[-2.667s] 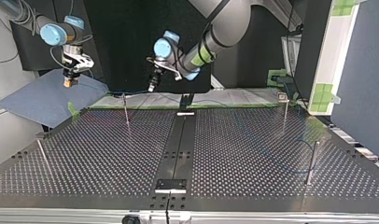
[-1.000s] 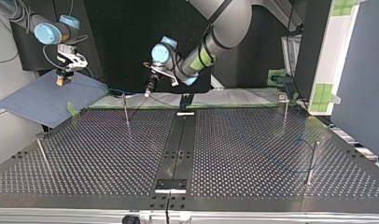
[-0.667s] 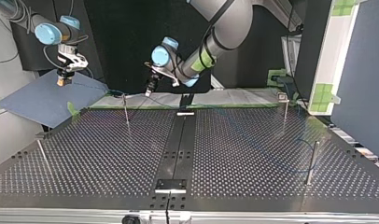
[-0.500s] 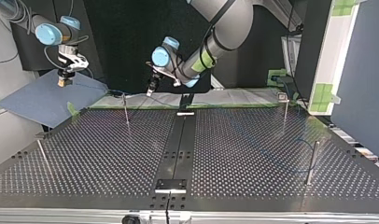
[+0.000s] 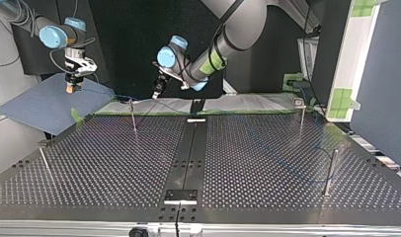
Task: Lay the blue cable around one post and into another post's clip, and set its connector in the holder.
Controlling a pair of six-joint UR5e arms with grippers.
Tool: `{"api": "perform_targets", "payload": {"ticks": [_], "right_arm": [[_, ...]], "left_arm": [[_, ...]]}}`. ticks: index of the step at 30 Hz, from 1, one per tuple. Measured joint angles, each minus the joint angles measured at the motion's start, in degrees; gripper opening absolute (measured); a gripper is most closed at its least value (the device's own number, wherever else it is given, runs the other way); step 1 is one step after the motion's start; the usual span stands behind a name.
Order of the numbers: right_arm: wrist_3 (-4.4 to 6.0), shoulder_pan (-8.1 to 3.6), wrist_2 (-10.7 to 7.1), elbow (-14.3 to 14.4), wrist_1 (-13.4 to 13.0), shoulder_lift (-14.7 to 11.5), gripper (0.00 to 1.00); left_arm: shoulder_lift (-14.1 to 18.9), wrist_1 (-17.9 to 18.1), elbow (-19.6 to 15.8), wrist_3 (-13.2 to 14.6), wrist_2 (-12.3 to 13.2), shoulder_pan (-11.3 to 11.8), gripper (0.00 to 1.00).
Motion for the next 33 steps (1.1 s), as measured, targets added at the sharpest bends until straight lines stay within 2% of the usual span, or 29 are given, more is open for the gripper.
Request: {"api": "perform_targets", "payload": {"ticks": [16, 27, 33], "right_arm": [[0.21, 0.82, -0.18, 0.0, 0.7, 0.0, 0.0], [0.19, 1.35, -0.17, 0.0, 0.8, 0.0, 0.0], [0.13, 1.51, -0.18, 0.0, 0.9, 0.0, 0.0]], "left_arm": [[-0.7, -1.1, 0.6, 0.0, -0.3, 1.1, 0.56], [-4.8, -3.7, 5.0, -0.4, -1.8, 0.9, 0.53], [-5.4, -3.6, 7.8, -0.6, -2.5, 0.9, 0.53]]}}
